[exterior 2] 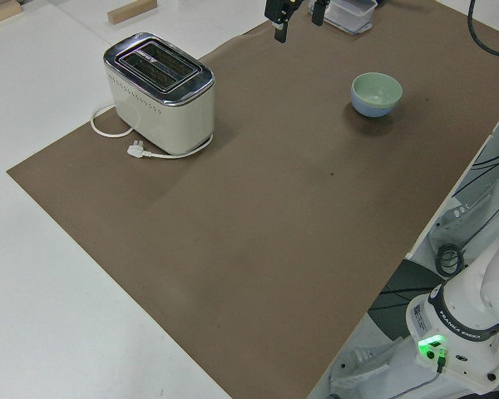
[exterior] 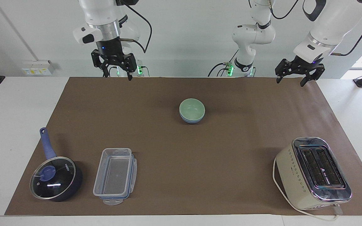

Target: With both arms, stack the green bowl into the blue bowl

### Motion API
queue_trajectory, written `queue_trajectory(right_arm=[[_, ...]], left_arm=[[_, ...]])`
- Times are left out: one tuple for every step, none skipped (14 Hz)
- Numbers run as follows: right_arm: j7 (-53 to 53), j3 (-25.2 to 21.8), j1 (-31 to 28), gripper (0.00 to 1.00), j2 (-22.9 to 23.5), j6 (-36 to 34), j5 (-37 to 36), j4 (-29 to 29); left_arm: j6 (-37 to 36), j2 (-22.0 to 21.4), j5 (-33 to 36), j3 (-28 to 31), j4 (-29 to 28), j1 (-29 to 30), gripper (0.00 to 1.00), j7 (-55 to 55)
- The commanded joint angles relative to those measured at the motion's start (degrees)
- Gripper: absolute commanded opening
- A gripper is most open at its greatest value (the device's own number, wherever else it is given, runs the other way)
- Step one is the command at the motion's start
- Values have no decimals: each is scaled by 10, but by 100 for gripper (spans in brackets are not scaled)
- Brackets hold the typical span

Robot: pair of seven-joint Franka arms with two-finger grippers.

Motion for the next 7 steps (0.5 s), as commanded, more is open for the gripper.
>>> queue_trajectory(right_arm=[[3,-40,-6,100,-8,-38,-4,28],[3,-58,-6,100,-13,-41,-4,28],[0,-76,-6,100,-15,-49,-4,28],[-12,-93,-6,100,-15,-56,-3,27],[-34,-106,-6,100,-17,-59,3,24],[-56,-121,-6,100,-24,-60,8,19],[-72,-130,-6,100,-30,-59,8,8]], left_arm=[[0,-7,-5,-3,-3,5,100,1],[-1,-7,-5,-3,-3,5,100,1],[0,-7,-5,-3,-5,5,100,1],[0,-7,-5,-4,-5,5,100,1],[0,-7,-5,-3,-5,5,100,1],[0,-7,-5,-3,-6,5,100,1],[1,-7,-5,-3,-6,5,100,1]])
